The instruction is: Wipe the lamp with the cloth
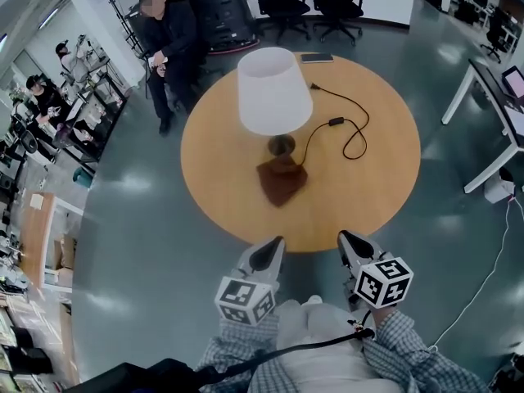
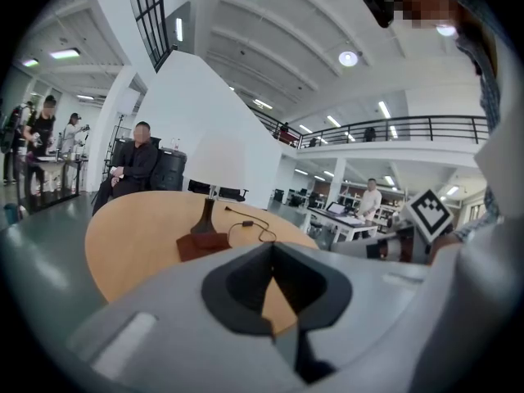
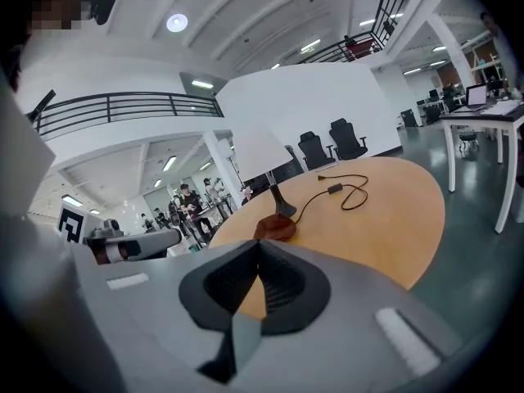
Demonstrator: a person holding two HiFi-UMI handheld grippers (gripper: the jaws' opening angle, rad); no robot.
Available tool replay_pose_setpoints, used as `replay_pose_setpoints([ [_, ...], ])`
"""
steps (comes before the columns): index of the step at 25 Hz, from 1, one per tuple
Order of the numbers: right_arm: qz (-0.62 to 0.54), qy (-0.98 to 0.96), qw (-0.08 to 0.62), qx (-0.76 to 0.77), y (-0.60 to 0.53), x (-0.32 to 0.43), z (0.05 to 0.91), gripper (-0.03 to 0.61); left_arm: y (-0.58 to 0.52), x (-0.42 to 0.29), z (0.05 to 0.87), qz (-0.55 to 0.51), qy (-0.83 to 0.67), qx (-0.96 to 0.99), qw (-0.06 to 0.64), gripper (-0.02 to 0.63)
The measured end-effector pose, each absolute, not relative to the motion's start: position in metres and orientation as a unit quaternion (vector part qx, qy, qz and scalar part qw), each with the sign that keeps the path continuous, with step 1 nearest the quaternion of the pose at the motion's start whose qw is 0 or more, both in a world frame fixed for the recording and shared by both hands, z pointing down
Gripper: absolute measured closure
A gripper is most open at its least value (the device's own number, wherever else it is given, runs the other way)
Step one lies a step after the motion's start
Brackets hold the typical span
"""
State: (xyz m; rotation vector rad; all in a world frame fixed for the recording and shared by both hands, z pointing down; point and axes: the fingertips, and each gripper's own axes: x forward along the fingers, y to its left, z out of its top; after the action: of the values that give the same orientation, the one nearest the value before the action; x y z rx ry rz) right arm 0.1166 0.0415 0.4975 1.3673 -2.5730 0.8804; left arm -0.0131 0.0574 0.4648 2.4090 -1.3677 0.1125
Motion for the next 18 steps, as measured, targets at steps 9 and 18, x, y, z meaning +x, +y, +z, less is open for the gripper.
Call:
replay_pose_setpoints([
  [9,0.293,-0.845,0.056,0.443,0.04,0.127,0.495,0.575,0.056,-0.004,0.468,0.043,-0.49,0.848,0.199,0.611],
  [18,0.285,-0.843,0.056,0.453,-0.032,0.082,0.502,0.575,-0.022,-0.057,0.463,0.03,-0.485,0.854,0.187,0.611],
])
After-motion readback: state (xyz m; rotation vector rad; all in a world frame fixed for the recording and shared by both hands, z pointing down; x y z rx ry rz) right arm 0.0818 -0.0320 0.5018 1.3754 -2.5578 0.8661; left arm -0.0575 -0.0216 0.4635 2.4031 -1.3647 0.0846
